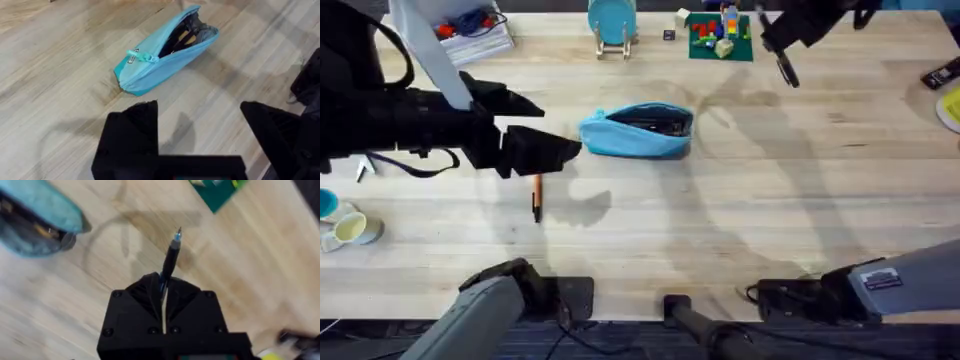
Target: Unzip the bag, pick up the pens from the table one at a time and place them inside, then zip the bag closed.
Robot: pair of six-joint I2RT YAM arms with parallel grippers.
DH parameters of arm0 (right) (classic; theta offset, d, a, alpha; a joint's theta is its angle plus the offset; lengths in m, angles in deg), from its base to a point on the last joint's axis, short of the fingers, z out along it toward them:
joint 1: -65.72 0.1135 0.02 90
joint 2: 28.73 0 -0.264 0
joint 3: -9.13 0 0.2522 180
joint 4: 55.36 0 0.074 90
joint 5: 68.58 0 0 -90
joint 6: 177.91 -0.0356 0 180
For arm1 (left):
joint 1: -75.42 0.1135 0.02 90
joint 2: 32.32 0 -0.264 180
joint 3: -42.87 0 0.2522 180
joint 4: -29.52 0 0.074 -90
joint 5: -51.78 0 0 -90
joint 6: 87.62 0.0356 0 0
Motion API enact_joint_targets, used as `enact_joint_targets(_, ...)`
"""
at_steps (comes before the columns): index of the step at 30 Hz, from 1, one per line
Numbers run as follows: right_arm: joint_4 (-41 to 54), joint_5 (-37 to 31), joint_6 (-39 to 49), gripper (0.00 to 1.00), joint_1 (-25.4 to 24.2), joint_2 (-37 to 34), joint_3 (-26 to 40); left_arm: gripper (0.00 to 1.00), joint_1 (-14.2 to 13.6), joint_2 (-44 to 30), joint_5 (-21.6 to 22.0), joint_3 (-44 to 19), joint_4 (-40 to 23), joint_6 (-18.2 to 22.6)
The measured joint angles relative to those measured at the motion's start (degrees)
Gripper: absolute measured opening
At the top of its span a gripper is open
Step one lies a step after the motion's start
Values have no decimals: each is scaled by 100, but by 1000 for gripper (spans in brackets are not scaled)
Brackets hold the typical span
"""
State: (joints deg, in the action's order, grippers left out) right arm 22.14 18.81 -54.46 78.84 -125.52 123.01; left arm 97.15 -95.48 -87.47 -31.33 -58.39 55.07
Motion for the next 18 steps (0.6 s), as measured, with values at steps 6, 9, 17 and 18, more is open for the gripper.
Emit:
enact_joint_targets(6, 0, -17, 1361, 31, 420, 0, 0, 993, 0, 0, 0, 0, 0, 0)
enact_joint_targets(9, 0, -7, 1740, 31, 611, 0, 0, 994, 0, 0, 0, 0, 0, -1)
enact_joint_targets(17, -18, 845, 2278, 31, 792, 0, 0, 994, 0, 0, 0, 0, 0, 0)
enact_joint_targets(18, -26, 978, 2318, 31, 791, 0, 0, 994, 0, 0, 0, 0, 0, 0)
